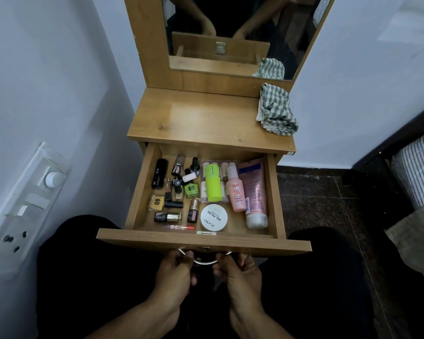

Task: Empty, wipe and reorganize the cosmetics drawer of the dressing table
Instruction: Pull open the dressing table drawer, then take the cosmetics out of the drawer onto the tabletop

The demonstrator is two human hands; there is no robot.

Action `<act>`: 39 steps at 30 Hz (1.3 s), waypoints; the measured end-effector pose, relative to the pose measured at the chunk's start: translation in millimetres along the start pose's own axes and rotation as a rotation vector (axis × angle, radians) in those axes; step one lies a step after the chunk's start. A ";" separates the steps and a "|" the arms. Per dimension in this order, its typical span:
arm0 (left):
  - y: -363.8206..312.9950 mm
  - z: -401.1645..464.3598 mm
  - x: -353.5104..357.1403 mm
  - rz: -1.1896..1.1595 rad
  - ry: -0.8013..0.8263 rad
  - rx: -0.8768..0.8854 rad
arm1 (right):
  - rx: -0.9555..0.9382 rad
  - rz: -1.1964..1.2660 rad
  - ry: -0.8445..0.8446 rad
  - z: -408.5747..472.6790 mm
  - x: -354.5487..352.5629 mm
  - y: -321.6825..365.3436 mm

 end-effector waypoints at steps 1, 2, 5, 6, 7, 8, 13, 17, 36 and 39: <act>0.4 0.5 -0.5 -0.002 -0.002 0.001 | 0.003 0.001 -0.007 -0.1 -0.1 -1.2; 1.1 1.4 -0.7 0.001 -0.003 0.004 | 0.009 0.004 -0.012 -0.5 -0.2 -2.4; 3.9 8.3 -2.4 0.056 0.006 0.005 | 0.048 0.025 0.005 -1.4 1.6 -5.2; 5.3 10.5 -1.9 0.077 0.031 -0.022 | 0.078 0.024 0.021 -0.3 1.8 -6.6; 7.2 11.4 0.8 0.083 0.087 -0.071 | 0.119 0.021 0.046 0.2 2.4 -7.2; 9.2 8.4 7.7 0.083 0.175 -0.147 | 0.170 0.014 0.081 0.2 2.4 -7.4; -4.4 -51.5 35.0 0.428 0.791 -0.186 | 0.218 -0.236 0.305 -11.1 -12.0 21.6; -62.9 -84.0 42.7 0.442 0.870 0.110 | -0.106 -0.614 0.469 -36.7 -15.6 96.1; -109.2 24.3 151.8 0.717 0.498 0.506 | -0.931 -1.429 -0.043 9.8 60.1 178.1; -97.3 25.0 152.5 0.515 0.579 0.227 | -0.901 -1.392 -0.056 13.3 60.9 180.9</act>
Point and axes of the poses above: each hand's wrist, its own z-axis towards the middle knuckle, its own x-axis out of the palm, y = z × x, the point moved 10 cm from there along z, towards the middle knuckle, and after that the axes turned 12 degrees about -y, right-handed, at the moved point
